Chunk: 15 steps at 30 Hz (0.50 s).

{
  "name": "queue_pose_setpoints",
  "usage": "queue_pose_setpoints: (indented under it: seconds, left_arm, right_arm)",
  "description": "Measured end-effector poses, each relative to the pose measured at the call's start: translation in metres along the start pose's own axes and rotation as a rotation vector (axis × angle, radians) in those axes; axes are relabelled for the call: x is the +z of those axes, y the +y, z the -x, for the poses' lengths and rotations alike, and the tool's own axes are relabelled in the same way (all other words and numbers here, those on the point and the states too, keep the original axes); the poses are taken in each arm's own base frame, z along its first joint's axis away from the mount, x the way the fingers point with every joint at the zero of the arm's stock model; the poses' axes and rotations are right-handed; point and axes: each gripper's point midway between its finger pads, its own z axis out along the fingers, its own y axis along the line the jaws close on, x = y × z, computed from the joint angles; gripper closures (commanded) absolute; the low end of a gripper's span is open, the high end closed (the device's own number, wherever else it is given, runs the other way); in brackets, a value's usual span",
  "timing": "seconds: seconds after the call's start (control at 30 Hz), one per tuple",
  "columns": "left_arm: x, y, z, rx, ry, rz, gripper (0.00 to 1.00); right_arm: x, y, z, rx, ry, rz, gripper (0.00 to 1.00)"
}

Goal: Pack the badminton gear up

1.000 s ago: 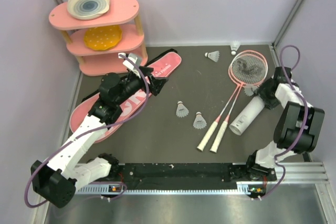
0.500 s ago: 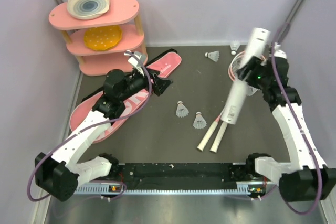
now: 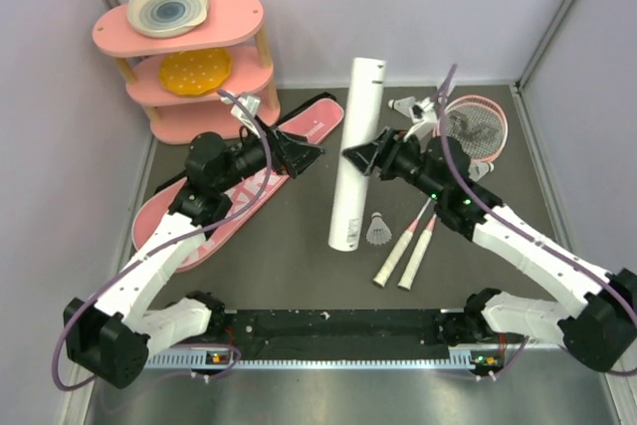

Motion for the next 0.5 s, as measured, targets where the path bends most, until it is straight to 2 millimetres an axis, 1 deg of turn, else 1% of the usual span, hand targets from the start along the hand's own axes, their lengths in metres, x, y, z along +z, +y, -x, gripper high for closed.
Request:
queue_pose_setpoints:
  seconds: [0.03,0.1,0.17,0.23,0.33,0.5]
  left_arm:
    - [-0.003,-0.003,0.002,-0.018,-0.012,-0.002,0.01]
    - [-0.01,-0.011,0.01,-0.041,-0.046,-0.011,0.01]
    - [-0.014,-0.019,0.021,-0.054,-0.083,-0.025,0.01]
    - [-0.013,-0.022,0.027,-0.07,-0.1,-0.037,0.01]
    - [-0.006,-0.018,0.025,-0.107,-0.093,-0.047,0.01]
    - [0.013,-0.003,0.009,-0.182,-0.038,-0.052,0.01]
  right_arm:
    - [0.005,0.005,-0.006,-0.002,0.008,0.019,0.67]
    - [0.014,0.019,-0.02,-0.012,0.025,0.06,0.67]
    - [0.018,0.032,-0.03,-0.026,0.036,0.102,0.67]
    - [0.018,0.043,-0.035,-0.037,0.029,0.144,0.67]
    - [0.018,0.053,-0.039,-0.039,0.01,0.192,0.67]
    - [0.016,0.06,-0.047,-0.054,0.007,0.214,0.64]
